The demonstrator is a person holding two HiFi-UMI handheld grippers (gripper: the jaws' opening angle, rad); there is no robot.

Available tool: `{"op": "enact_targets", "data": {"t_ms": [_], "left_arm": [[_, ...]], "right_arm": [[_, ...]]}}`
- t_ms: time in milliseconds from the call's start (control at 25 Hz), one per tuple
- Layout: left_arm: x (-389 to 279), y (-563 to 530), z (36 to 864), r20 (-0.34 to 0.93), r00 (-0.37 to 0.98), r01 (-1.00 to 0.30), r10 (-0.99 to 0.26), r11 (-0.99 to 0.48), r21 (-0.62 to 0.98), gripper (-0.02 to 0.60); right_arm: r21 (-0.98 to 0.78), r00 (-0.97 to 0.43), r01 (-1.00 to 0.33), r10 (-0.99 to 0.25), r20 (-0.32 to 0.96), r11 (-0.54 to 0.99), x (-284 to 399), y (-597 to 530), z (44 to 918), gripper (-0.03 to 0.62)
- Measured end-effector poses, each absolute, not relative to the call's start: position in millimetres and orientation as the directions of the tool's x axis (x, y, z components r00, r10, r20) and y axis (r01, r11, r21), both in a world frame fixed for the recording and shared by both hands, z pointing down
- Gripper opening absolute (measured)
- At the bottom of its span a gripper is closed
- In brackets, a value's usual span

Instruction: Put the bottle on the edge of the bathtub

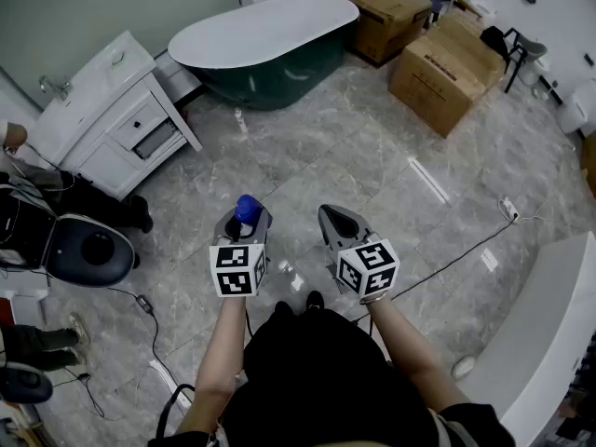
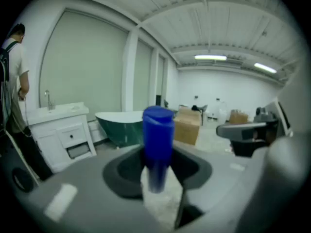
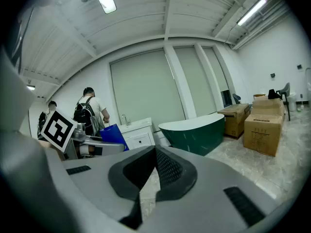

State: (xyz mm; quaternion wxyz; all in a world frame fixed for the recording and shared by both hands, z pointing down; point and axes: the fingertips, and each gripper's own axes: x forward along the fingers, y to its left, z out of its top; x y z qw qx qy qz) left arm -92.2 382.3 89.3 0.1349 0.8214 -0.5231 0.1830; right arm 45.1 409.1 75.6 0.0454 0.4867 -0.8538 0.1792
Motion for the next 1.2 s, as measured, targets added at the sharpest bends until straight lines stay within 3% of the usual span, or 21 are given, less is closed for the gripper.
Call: {"op": "enact_targets", "data": {"t_ms": [760,1200], "left_arm": [[-62.8,340.8,102.9,0.443,0.371,-0.920,-0.816,-0.388,0.056,0.158],[-75.8,213.6,135.3,0.464,0.382,-0.916,-0.799,-0.392,0.078,0.158]], "right_arm": [[-0.295,-0.507,-0.852,-0.822,0.257,0.433,93.1,369.7,93.0,0.002],[-0.306,-0.508,-0.852,-0.810,0.293,0.424,78.2,254.2,116.2,0.002]]}}
